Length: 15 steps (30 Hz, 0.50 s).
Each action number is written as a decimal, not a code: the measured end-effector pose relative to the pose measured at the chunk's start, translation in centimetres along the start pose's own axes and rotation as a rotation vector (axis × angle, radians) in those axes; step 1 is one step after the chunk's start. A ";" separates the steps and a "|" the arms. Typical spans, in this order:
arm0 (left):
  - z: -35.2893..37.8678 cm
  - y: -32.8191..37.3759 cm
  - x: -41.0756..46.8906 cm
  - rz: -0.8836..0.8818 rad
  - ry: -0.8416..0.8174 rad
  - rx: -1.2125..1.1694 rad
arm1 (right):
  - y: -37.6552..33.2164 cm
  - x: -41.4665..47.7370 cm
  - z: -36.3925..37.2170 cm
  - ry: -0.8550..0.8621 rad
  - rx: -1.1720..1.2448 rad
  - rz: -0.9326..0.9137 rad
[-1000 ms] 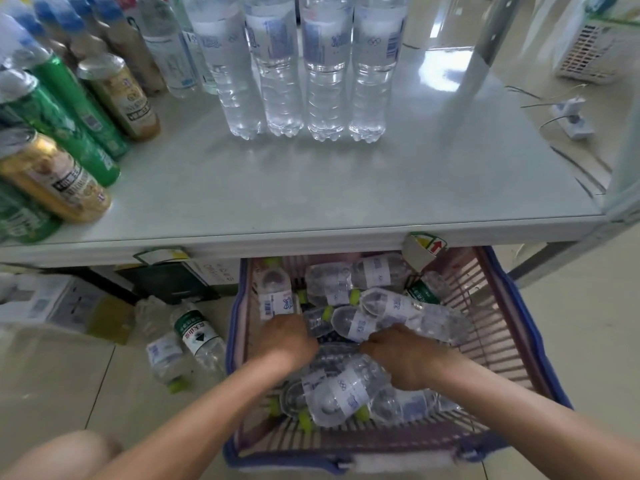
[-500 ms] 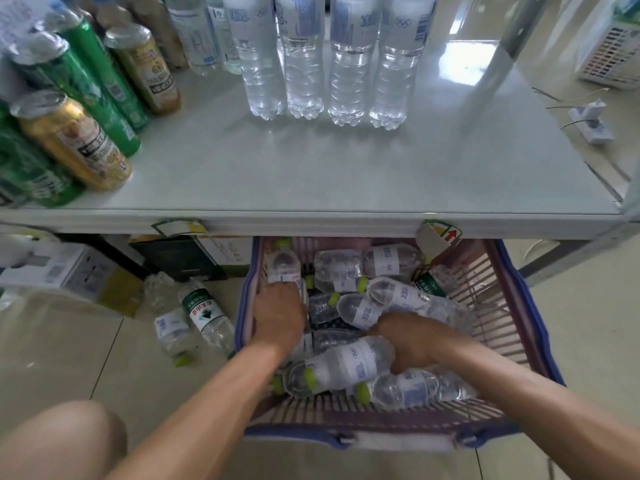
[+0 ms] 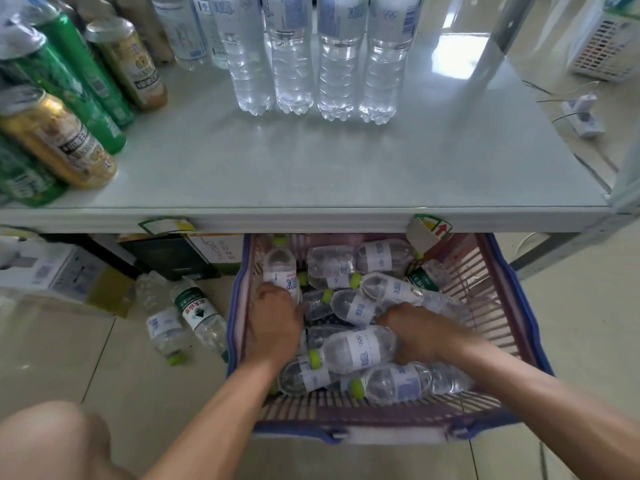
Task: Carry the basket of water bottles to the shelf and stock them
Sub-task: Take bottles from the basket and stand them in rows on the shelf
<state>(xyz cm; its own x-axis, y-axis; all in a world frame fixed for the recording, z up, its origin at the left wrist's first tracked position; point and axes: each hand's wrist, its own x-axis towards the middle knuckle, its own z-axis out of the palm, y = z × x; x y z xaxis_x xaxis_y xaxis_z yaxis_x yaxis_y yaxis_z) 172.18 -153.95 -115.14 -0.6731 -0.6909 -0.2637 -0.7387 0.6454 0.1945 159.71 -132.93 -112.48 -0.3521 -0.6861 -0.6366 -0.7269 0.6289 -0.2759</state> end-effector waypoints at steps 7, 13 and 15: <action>-0.8 0.4 0.9 -0.115 -0.023 -0.203 | 0.5 -0.9 -3.8 -0.022 0.171 0.001; -4.1 1.5 -1.0 0.197 -0.029 -0.046 | 0.7 -7.8 -9.7 0.100 0.477 -0.138; -6.0 2.7 -2.4 0.248 -0.062 0.006 | 0.9 -10.1 -10.8 0.172 0.689 -0.220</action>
<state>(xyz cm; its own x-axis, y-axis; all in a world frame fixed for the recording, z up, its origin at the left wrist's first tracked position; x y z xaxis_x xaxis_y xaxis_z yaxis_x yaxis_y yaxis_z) 171.59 -152.47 -108.33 -0.8300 -0.4903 -0.2659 -0.5510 0.7948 0.2546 156.27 -129.39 -98.57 -0.3697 -0.8345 -0.4085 -0.2769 0.5186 -0.8089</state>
